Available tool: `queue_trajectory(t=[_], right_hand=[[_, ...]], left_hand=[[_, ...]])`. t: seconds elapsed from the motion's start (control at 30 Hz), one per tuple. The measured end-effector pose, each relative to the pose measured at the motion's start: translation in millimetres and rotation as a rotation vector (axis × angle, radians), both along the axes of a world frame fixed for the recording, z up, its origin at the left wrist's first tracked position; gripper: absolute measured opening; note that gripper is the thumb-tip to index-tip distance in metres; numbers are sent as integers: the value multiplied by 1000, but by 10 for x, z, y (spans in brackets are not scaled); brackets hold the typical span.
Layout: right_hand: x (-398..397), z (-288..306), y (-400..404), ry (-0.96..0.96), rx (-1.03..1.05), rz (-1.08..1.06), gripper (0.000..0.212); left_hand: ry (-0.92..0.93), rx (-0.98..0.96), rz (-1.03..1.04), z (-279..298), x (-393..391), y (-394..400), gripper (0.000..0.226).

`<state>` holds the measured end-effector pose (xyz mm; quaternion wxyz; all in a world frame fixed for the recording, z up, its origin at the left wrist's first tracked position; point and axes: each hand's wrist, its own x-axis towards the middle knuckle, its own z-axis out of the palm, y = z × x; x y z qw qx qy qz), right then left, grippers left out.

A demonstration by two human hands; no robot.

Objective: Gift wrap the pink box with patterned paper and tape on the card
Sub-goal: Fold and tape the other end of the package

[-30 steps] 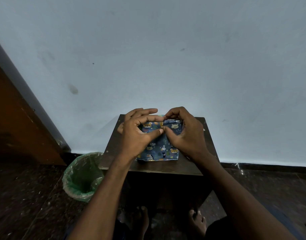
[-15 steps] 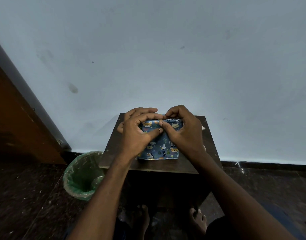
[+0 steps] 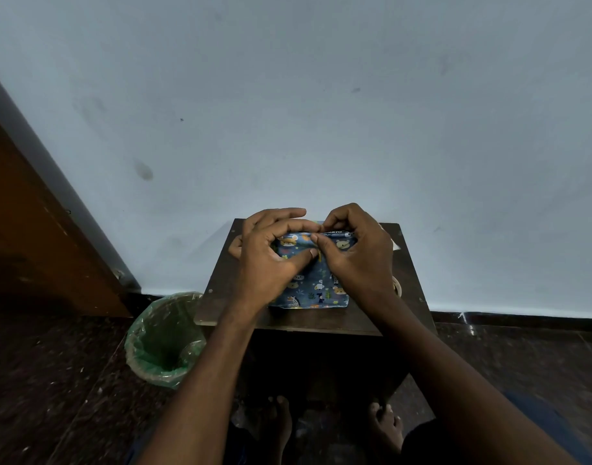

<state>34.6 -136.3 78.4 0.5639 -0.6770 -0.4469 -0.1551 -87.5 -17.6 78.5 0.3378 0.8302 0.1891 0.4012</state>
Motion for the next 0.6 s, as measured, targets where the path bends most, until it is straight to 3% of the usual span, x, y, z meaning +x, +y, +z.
queue_trajectory(t=[0.37, 0.6], right_hand=[[-81, -29, -33, -200, -27, -144, 26], [-28, -46, -52, -205, -26, -145, 21]], left_hand=[[-42, 14, 23, -47, 25, 0, 40], [-24, 23, 27, -85, 39, 41, 44]])
